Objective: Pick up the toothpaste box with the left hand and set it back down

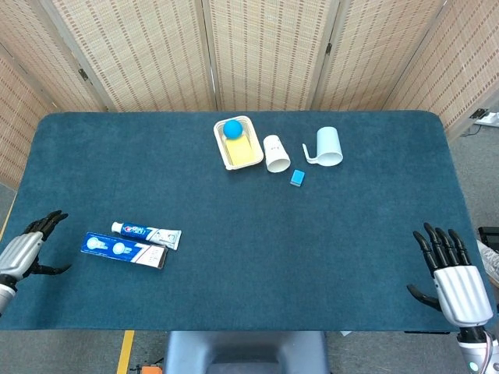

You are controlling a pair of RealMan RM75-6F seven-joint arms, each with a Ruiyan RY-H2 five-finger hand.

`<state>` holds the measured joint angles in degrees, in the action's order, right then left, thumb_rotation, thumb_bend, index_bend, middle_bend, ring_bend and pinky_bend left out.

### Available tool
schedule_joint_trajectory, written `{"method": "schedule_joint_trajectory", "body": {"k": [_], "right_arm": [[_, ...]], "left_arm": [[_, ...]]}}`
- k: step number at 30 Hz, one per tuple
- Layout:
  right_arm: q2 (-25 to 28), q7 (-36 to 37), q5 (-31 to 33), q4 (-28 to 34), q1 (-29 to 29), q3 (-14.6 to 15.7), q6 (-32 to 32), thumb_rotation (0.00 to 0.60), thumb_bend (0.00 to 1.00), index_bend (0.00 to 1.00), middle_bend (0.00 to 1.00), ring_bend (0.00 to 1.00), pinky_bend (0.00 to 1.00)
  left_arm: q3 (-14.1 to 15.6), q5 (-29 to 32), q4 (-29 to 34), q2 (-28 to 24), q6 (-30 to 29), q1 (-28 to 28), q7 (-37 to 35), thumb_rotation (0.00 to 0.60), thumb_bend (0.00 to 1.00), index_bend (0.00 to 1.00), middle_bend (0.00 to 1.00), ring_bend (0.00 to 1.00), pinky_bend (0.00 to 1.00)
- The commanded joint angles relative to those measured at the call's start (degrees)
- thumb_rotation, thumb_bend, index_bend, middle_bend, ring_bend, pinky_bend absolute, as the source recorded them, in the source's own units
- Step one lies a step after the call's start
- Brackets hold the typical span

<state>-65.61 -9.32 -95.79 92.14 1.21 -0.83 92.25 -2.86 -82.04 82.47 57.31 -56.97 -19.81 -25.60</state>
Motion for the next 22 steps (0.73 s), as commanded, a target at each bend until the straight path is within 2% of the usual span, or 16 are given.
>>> {"method": "schedule_joint_trajectory", "body": {"k": [1,4,8,11,14,22], "right_arm": [[0.3,0.7,0.8,-0.1,-0.1,-0.3,-0.1,0.600,0.13,0.00,0.00,0.00,0.00],[0.5,1.1,2.3,0.0,0.2,-0.7,-1.2,0.600,0.13,0.00,0.00,0.00,0.00],[0.8,1.3,3.9,0.4,0.4,-1.4,-2.2,0.600,0.13,0.00,0.00,0.00,0.00],[1.0,1.3,5.0,0.7,0.4,-1.8,-2.4,0.600,0.13,0.00,0.00,0.00,0.00],[1.0,1.1,5.3,0.9,0.3,-1.9,-2.3,0.600,0.13,0.00,0.00,0.00,0.00],[0.9,0.3,4.9,1.3,0.2,-1.6,-2.3,0.600,0.13,0.00,0.00,0.00,0.00]], "left_arm": [[-0.2,0.9,6.1,1.4,-17.3,7.7,17.6,0.600,0.23,0.00,0.00,0.00,0.00],[0.7,-1.9,6.3,5.6,-28.2,12.5,25.7,0.600,0.23,0.00,0.00,0.00,0.00],[2.6,-5.7,5.1,8.2,-34.0,15.7,27.0,0.600,0.23,0.00,0.00,0.00,0.00],[2.4,-7.5,4.8,9.2,-38.0,17.2,28.9,0.600,0.23,0.00,0.00,0.00,0.00],[2.5,-8.2,4.9,9.7,-39.1,17.9,29.9,0.600,0.23,0.01,0.00,0.00,0.00],[2.6,-7.5,5.4,8.9,-36.0,17.4,29.0,0.600,0.23,0.01,0.00,0.00,0.00]]}}
